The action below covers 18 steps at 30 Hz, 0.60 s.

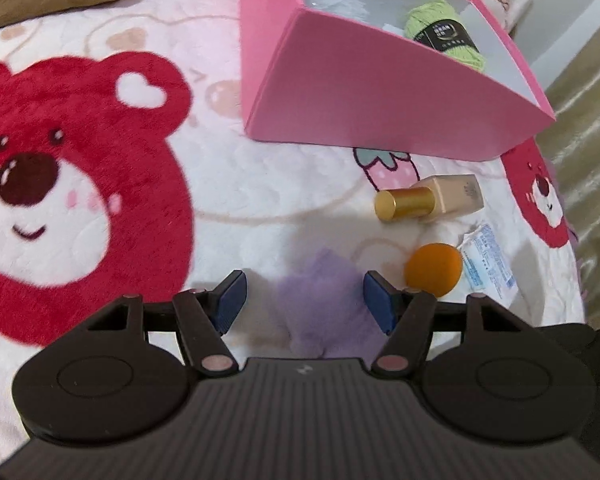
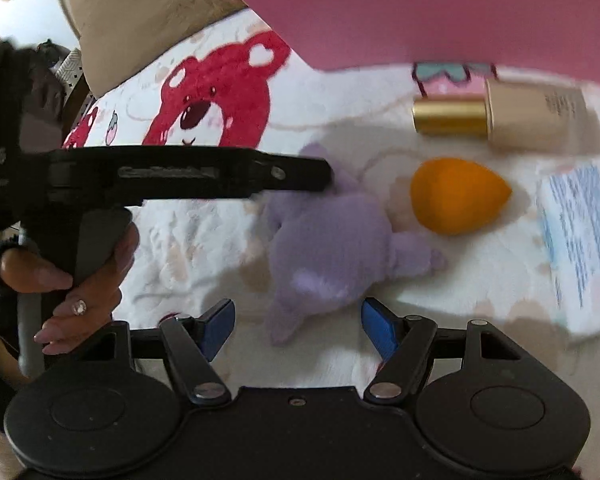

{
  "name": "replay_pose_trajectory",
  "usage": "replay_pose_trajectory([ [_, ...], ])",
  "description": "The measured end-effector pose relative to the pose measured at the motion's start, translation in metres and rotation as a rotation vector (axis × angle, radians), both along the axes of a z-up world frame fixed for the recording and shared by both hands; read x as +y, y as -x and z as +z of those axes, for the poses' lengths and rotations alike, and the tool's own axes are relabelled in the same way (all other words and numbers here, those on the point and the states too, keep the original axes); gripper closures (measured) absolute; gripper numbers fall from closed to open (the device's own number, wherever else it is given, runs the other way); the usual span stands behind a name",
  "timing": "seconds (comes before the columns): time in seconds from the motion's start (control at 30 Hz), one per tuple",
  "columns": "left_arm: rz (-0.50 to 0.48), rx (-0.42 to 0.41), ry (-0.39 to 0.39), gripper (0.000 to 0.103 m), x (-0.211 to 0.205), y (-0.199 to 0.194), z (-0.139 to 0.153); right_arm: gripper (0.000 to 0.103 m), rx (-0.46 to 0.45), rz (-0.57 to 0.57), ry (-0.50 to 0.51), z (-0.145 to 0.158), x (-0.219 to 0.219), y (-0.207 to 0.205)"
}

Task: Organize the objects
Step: 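Move the left tool down to the purple plush toy and close on it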

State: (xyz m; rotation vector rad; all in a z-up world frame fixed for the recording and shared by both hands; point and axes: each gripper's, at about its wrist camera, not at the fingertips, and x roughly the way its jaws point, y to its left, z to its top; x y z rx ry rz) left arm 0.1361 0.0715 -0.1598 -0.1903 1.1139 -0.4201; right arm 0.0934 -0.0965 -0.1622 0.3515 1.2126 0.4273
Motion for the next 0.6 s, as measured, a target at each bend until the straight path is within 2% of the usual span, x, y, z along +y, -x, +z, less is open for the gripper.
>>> replay_pose_trajectory([
  [0.07,-0.008,-0.019,-0.038,0.039,-0.006,-0.003,-0.004,0.029,-0.076,0.006,0.054,0.001,0.006,0.006],
  [0.13,-0.016,-0.044,-0.043,0.040,-0.010,-0.003,-0.006,0.029,-0.119,0.035,0.101,0.001,0.014,0.011],
  [0.2,-0.032,-0.054,-0.046,0.048,-0.012,-0.001,-0.005,0.029,-0.140,0.037,0.128,0.001,0.018,0.012],
  [0.23,-0.046,-0.045,-0.028,0.060,-0.011,0.001,-0.004,0.029,-0.144,0.038,0.134,0.001,0.018,0.012],
  [0.4,-0.010,0.036,0.021,0.062,0.001,0.002,-0.002,0.028,-0.122,0.010,0.128,0.001,0.015,0.007],
  [0.5,0.032,0.094,0.053,0.063,0.012,0.005,-0.003,0.024,-0.117,0.018,0.145,0.003,0.021,0.004],
  [0.6,0.081,0.139,0.089,0.064,0.028,0.012,-0.001,0.023,-0.142,0.039,0.171,0.007,0.029,0.005],
])
